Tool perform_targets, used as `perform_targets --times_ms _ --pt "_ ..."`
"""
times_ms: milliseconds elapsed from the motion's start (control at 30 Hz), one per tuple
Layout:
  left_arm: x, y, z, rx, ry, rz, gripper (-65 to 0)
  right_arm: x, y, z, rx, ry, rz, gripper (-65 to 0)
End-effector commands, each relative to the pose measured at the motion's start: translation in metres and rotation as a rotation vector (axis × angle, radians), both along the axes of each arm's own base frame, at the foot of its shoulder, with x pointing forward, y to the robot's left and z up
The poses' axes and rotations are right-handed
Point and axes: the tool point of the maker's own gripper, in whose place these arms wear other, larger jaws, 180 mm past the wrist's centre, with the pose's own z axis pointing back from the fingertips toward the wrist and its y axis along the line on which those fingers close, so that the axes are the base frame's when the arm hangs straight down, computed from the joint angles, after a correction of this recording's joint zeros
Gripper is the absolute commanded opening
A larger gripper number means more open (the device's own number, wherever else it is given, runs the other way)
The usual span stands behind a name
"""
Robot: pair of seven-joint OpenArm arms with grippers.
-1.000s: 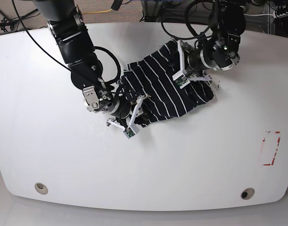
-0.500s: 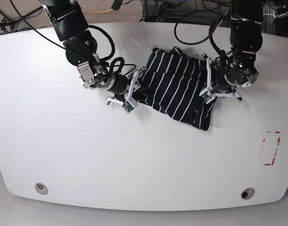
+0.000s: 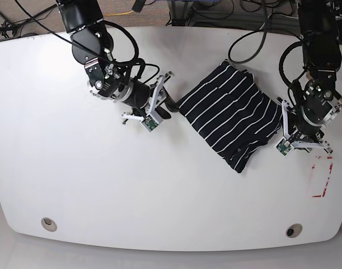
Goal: Fold the T-shirt properly
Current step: 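Grasp the folded bundle with both grippers and fold it once more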
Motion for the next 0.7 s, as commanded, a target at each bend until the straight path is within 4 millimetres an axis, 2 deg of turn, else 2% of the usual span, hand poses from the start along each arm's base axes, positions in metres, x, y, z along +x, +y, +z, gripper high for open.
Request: perform_targets --times_ms 0,67,167,300,367,433,533,667 --pt "-0.009 -0.018 -0.009 -0.079 0.011 0.015 -47.8 0.004 0.011 0.034 0.039 -0.086 0.030 -49.1" --pt "-0.012 -0.030 -0.016 -0.137 0.018 0.032 -47.8 0.003 0.025 0.039 0.062 -0.091 0.043 -49.1" --pt "-0.032 -0.055 -0.041 -0.223 0.085 0.039 -47.8 0.007 0.037 0.046 0.082 -0.105 0.056 -49.1" --pt "-0.055 -0.084 -0.064 -0.315 0.155 0.049 -47.8 0.000 0.057 0.038 0.097 -0.071 0.095 -49.1" --pt "-0.061 -0.097 -0.069 -0.359 0.172 0.055 -47.6 0.003 0.062 0.032 0.086 -0.059 0.114 -49.1" --pt "-0.063 -0.101 -0.072 -0.371 0.181 0.061 -47.6 0.005 0.073 0.029 0.094 -0.044 0.126 -49.1" --pt "-0.076 -0.100 -0.089 -0.375 0.238 0.075 -47.5 0.018 0.077 0.016 0.099 -0.008 0.108 -49.1" --pt "-0.085 -0.082 -0.101 -0.322 0.283 0.085 -47.5 0.027 0.072 0.004 0.119 0.000 0.076 -49.1"
